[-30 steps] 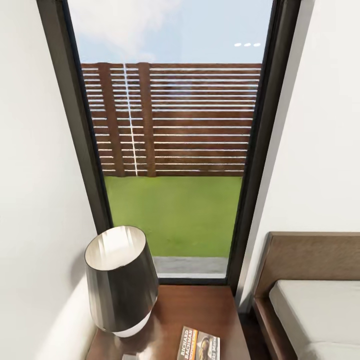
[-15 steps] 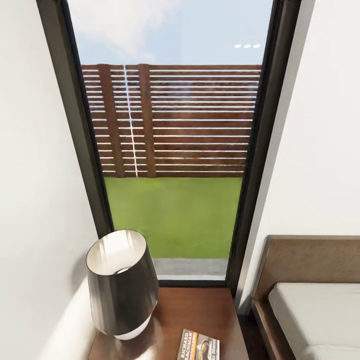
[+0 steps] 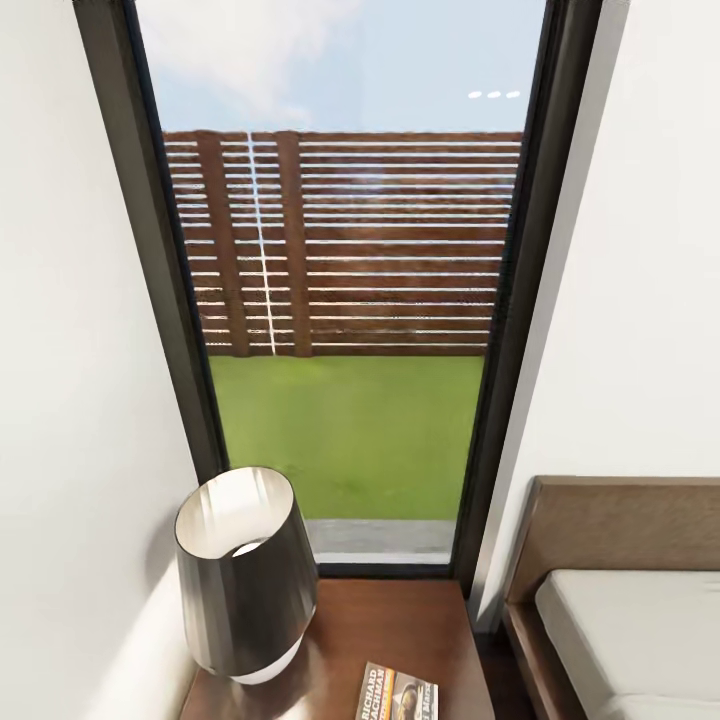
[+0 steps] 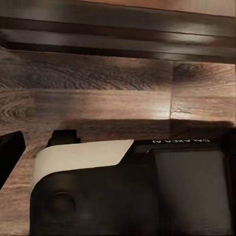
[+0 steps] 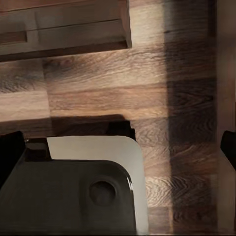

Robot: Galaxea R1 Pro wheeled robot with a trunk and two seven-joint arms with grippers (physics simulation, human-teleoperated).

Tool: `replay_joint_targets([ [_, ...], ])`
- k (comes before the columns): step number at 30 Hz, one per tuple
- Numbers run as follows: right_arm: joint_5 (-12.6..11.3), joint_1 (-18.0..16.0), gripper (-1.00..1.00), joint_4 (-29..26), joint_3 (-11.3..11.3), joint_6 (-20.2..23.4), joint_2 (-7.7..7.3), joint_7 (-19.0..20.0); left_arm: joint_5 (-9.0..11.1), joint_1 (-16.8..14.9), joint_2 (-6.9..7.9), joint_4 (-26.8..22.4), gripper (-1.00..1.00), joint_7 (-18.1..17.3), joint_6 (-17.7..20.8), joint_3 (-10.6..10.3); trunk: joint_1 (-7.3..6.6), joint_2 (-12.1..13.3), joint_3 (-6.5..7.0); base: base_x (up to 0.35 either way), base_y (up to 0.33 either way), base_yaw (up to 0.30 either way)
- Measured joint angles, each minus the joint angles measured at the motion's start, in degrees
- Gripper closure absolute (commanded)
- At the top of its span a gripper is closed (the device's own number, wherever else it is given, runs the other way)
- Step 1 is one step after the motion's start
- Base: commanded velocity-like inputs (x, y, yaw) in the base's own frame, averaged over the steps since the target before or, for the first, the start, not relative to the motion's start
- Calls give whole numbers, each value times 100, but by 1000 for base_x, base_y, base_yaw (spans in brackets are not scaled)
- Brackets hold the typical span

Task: In the bedroom, move the book from the bed onto either nightstand, and place the two sandals side by side next to the bed.

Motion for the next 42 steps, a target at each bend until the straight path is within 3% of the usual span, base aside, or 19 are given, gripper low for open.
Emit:
replay_joint_targets([
  [6, 208, 0, -100, 0, -3, 45, 65, -103, 15, 62, -5, -10, -100, 110, -6, 17, -1, 2, 1, 0, 0, 0],
  [33, 221, 3, -100, 0, -12, 59, 63, -132, -19, 68, 26, -26, -100, 126, -1, 25, -1, 2, 1, 0, 0, 0],
  [42, 211, -1, -100, 0, -14, 59, 258, -124, -20, 68, 30, -26, -100, 126, -1, 18, -1, 2, 1, 0, 0, 0],
])
